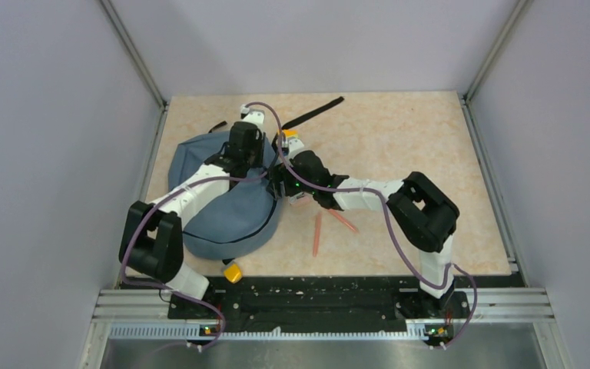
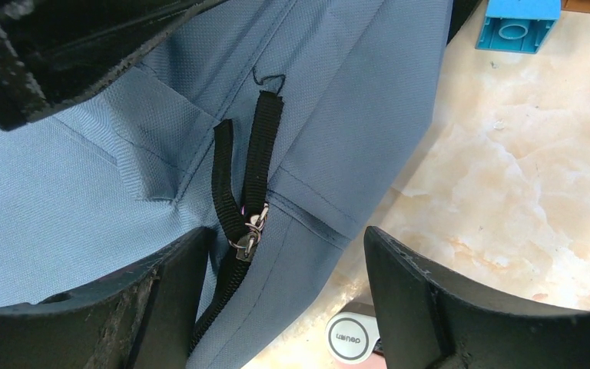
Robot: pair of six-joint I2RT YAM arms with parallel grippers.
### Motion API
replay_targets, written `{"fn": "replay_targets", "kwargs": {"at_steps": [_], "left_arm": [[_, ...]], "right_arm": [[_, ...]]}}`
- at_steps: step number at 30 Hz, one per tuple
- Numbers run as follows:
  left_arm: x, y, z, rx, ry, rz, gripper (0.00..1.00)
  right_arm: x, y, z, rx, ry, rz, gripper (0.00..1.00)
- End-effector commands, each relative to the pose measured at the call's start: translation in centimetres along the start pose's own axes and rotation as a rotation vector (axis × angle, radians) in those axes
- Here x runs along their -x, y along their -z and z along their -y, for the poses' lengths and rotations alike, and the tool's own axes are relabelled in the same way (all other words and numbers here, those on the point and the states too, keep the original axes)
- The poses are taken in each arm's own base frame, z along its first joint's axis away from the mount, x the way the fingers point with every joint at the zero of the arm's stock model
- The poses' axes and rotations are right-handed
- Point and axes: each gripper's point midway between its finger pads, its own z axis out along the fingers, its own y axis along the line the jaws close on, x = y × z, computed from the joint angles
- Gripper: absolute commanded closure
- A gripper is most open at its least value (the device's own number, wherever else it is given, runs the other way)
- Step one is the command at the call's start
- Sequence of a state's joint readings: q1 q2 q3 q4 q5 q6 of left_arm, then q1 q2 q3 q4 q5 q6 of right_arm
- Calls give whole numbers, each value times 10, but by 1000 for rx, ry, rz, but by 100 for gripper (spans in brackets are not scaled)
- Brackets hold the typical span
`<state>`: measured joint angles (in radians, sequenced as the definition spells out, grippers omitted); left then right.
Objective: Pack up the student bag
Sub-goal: Unzip the student bag at the center of the board.
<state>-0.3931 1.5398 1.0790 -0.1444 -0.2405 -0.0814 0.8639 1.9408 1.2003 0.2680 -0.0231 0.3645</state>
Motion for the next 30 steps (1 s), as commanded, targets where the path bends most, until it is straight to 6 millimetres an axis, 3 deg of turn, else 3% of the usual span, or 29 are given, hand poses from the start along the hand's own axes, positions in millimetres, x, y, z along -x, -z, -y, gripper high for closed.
{"fn": "replay_targets", "kwargs": {"at_steps": [1, 6, 10, 12, 13, 15, 18, 30], "left_arm": [[5, -2, -1, 35, -33, -2, 62], [5, -1, -2, 50, -24, 2, 76], [7, 2, -3, 60, -2, 10, 98], [9, 6, -3, 59, 23, 23, 100], [11, 9, -3, 60, 37, 34, 100], [15, 15, -7, 77, 65, 62, 100], [23, 27, -23, 157, 130, 111, 100], [19, 60, -64, 280, 250, 198, 100]], "right_arm": [[20, -4, -15, 35, 19, 55, 27], [20, -5, -14, 33, 17, 56, 28], [20, -6, -12, 22, 18, 60, 29], [19, -9, -11, 13, 17, 58, 32], [17, -10, -10, 11, 18, 52, 40], [17, -12, 0, -41, 15, 53, 70], [14, -10, 11, -99, 5, 56, 99], [10, 4, 52, -258, -30, 68, 100]]}}
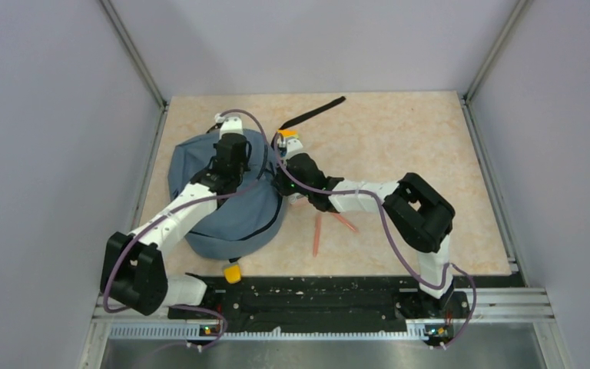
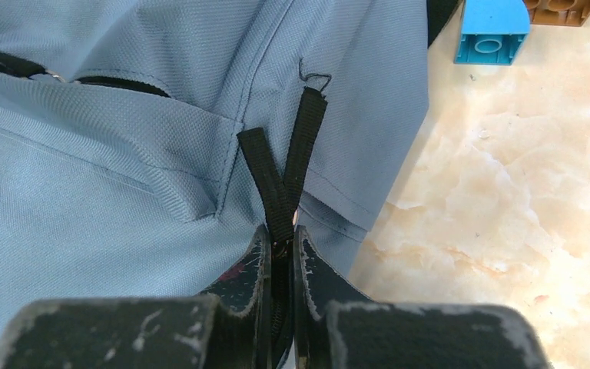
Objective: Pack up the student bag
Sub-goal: Unzip the student bag at the center of the board.
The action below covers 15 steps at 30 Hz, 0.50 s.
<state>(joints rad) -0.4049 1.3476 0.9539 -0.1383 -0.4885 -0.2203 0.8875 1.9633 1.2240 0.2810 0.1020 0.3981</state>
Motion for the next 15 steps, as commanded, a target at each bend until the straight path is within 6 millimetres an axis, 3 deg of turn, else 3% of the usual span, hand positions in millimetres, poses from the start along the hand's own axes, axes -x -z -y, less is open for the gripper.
{"fn": "replay_targets", "kwargs": {"at_steps": [1, 6, 15], "left_arm": [[18, 8, -25, 57, 108, 82, 100], [9, 5, -54, 96, 167, 61, 100], [-15, 11, -126, 256, 310, 51, 100]], "right_arm": [[4, 7, 50, -173, -6, 18, 100], [4, 13, 59, -188, -16, 26, 100], [10, 19, 65, -198, -21, 43, 100]]}}
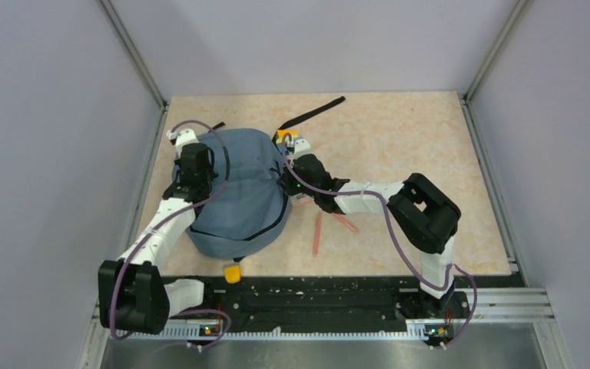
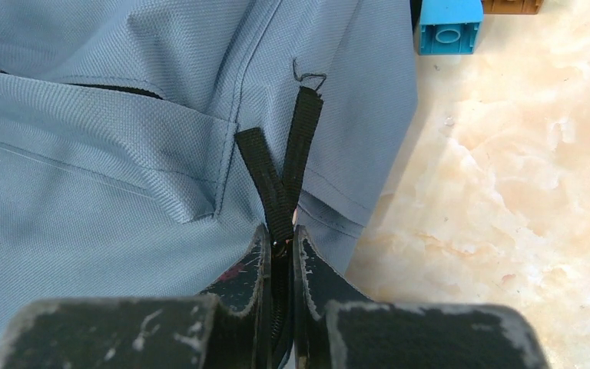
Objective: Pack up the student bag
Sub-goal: Unzip the student bag at the center of the board.
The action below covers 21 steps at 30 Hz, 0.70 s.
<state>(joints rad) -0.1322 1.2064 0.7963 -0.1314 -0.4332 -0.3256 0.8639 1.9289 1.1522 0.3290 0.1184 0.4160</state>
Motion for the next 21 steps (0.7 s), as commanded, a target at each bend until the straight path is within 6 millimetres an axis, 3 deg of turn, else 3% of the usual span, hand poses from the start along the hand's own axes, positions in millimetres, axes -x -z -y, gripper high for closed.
{"fn": "replay_targets", "kwargs": {"at_steps": [1, 7, 10, 16, 21], "left_arm": [[18, 7, -33, 85, 108, 77, 100], [20, 11, -86, 217, 223, 97, 100], [19, 13, -102, 244, 269, 93, 100], [7, 14, -83, 116, 273, 43, 100], [-1, 25, -58, -33, 278, -1, 100]], "right_arm": [[13, 9, 47, -164, 11, 24, 100], [20, 9, 48, -170, 30, 34, 100], [25, 8, 49, -163, 48, 44, 100], [44, -3, 46, -121, 145, 54, 100], [71, -17, 55, -119, 225, 75, 100]]}}
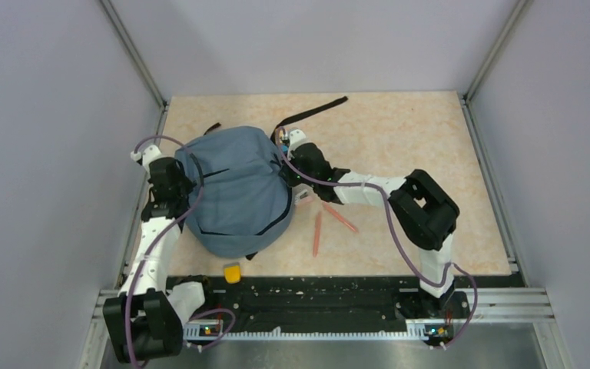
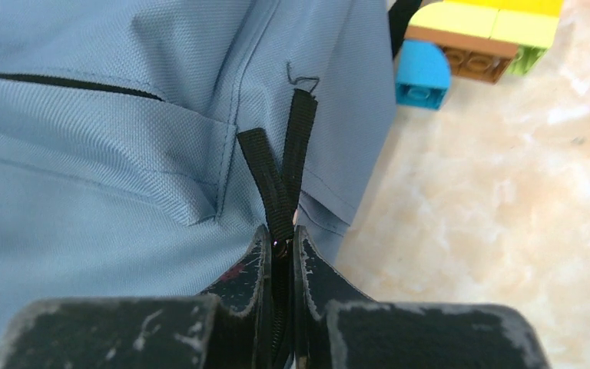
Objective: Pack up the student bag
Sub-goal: Unzip the student bag at the center of the board.
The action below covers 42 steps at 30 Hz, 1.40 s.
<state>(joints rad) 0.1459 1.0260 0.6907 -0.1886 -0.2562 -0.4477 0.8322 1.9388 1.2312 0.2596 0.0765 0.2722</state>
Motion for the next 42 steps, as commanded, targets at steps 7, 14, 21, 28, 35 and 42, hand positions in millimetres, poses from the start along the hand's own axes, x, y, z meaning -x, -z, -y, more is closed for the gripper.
{"fn": "replay_targets", "kwargs": {"at_steps": [7, 14, 21, 28, 35, 42], "left_arm": [[-9, 45, 45, -298, 23, -101, 54], [-37, 55, 44, -335, 25, -184, 31], [-49, 48, 54, -388, 16, -212, 27], [-38, 41, 62, -399, -30, -157, 26], [-38, 26, 57, -326, -71, -143, 27], [-41, 11, 65, -304, -133, -141, 34]], "right_arm": [[79, -41, 53, -66, 201, 113, 100], [108, -26, 31, 16, 206, 113, 39], [97, 40, 39, -55, 76, 68, 25], [55, 94, 30, -18, -120, 39, 24], [12, 98, 6, 66, -182, -45, 24], [-7, 71, -24, 163, -185, -95, 25]]}}
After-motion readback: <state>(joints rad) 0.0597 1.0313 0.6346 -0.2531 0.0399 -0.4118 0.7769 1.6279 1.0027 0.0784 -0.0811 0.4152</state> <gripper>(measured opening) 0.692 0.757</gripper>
